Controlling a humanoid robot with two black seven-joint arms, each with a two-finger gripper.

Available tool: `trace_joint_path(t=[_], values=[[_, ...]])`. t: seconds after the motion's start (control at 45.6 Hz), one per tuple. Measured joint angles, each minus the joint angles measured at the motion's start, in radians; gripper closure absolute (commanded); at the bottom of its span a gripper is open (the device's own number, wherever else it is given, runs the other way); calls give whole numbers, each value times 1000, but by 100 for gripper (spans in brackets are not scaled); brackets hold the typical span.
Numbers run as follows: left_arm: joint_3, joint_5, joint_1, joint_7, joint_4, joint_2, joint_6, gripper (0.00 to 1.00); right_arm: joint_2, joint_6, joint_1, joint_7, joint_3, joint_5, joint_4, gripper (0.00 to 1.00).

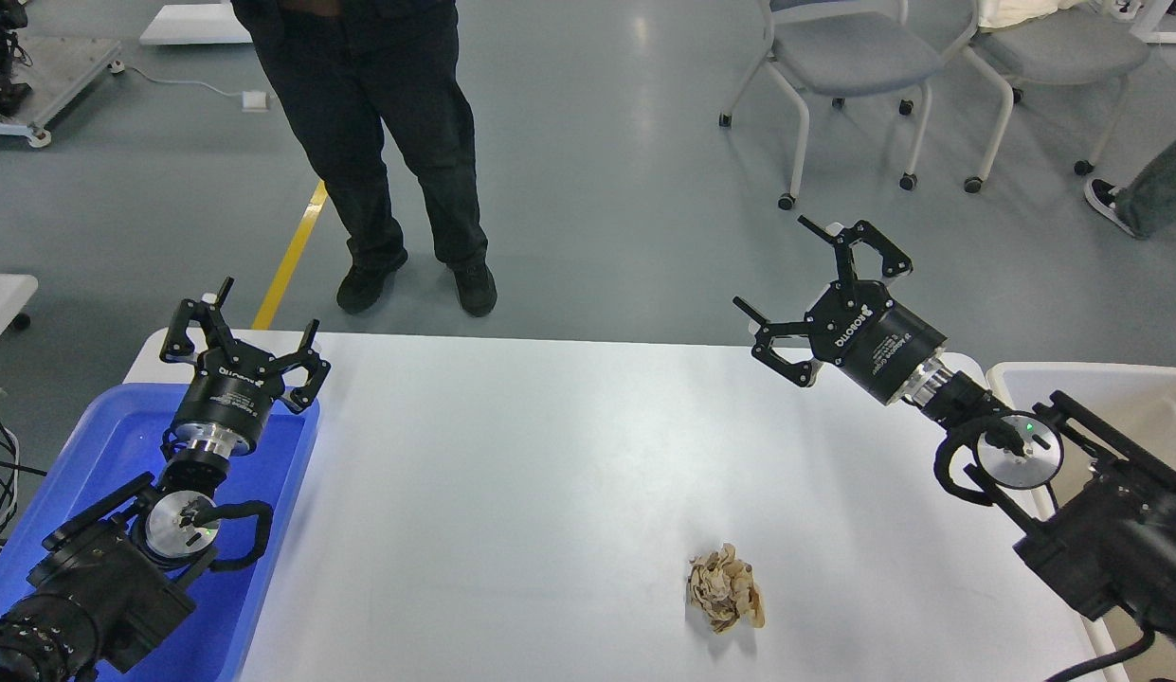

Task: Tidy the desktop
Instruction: 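Raise the right gripper and swing it outward above the table, then lower the open right gripper down onto the crumpled paper ball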

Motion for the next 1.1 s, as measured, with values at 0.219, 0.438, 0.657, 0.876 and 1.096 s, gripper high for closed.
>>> trace_joint_path(t=[0.219, 0.438, 0.657, 0.876, 1.096], values=[[0, 0, 0, 0, 0, 0, 0, 0, -126, 12, -30, 0, -1, -178, 216, 0], [0, 0, 0, 0, 0, 0, 0, 0, -211, 18, -9, 0, -31, -397, 371, 0], [0, 0, -1, 0, 0, 0, 0, 0, -258, 13, 16, 4, -93, -638, 432, 0], [0, 1, -1, 0, 0, 0, 0, 0, -276, -11, 6, 25, -133, -890, 453, 0], [0, 1, -2, 0, 0, 0, 0, 0, -306, -66, -27, 64, -172, -1175, 496, 0]])
